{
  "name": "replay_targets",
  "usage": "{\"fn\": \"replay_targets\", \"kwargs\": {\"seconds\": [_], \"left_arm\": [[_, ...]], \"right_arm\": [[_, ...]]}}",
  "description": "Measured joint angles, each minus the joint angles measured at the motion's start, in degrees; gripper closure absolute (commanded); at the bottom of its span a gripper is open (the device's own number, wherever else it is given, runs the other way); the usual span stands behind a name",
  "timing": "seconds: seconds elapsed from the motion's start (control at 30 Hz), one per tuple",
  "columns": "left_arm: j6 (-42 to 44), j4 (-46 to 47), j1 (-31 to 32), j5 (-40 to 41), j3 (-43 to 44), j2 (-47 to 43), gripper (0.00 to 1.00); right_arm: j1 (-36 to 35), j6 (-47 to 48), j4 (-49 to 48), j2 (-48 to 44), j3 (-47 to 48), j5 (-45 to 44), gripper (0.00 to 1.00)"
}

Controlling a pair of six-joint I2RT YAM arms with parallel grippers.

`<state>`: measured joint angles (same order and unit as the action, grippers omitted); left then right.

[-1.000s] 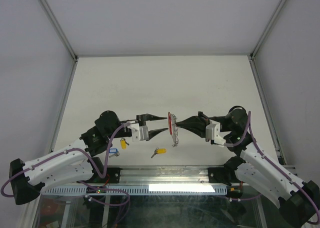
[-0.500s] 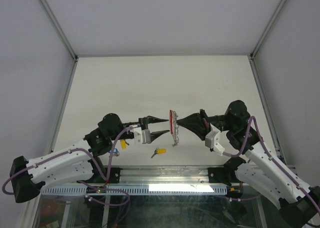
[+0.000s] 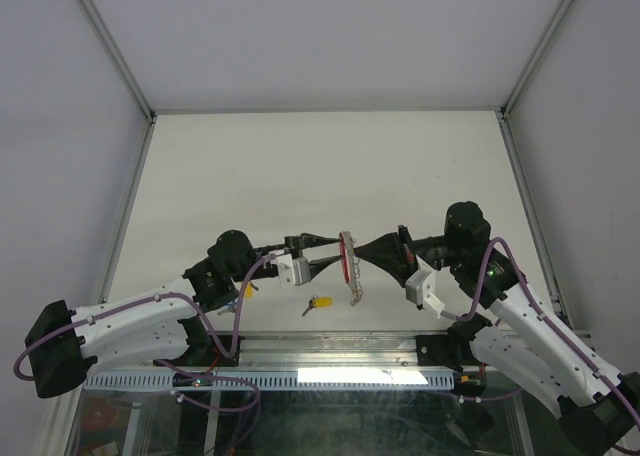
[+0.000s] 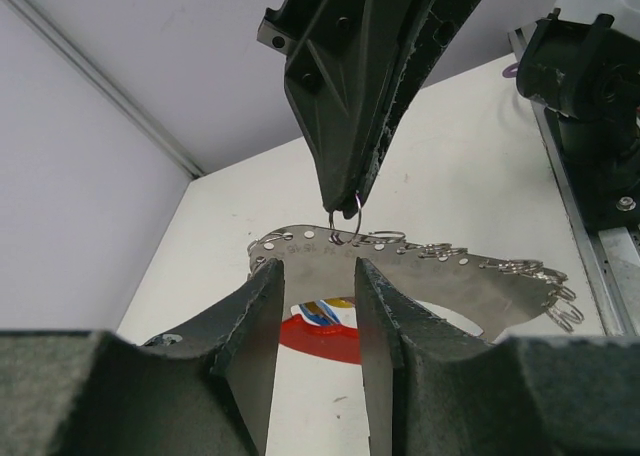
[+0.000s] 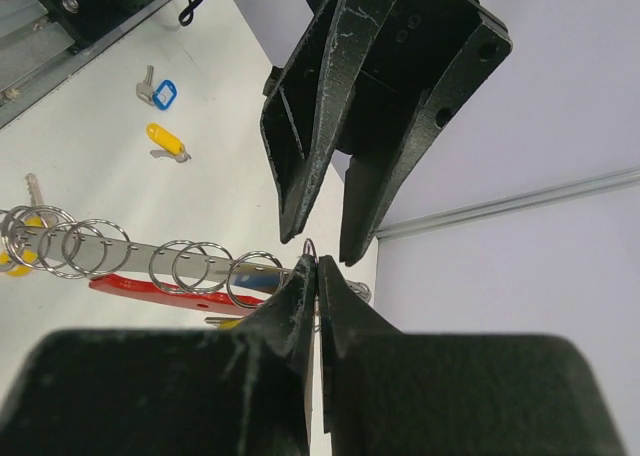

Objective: Put the keys on the keyring

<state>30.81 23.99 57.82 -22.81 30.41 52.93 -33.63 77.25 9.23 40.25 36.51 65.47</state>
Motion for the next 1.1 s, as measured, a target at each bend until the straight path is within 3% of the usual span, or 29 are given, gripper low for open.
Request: {"fn": "replay_targets", "kwargs": {"seconds": [0.23,0.67,1.1], "left_arm": [[-0.1,7.1,0.0,0.4,-3.1,2.6,0.65],[-4.1,21.8,0.0,0.5,-7.0,15.3,0.65],[-6.4,29.6,0.0,-2.2,-6.8,22.4,0.65]], "right_arm": [[-0.1,-0.3,1.4,0.0,0.0,-0.1,1.0],[-0.4,-11.2,-2.9,-5.1,-6.7,-1.1,1.0],[-0.5,-5.5,4.7,-5.1,-6.8,-2.7,1.0]]}}
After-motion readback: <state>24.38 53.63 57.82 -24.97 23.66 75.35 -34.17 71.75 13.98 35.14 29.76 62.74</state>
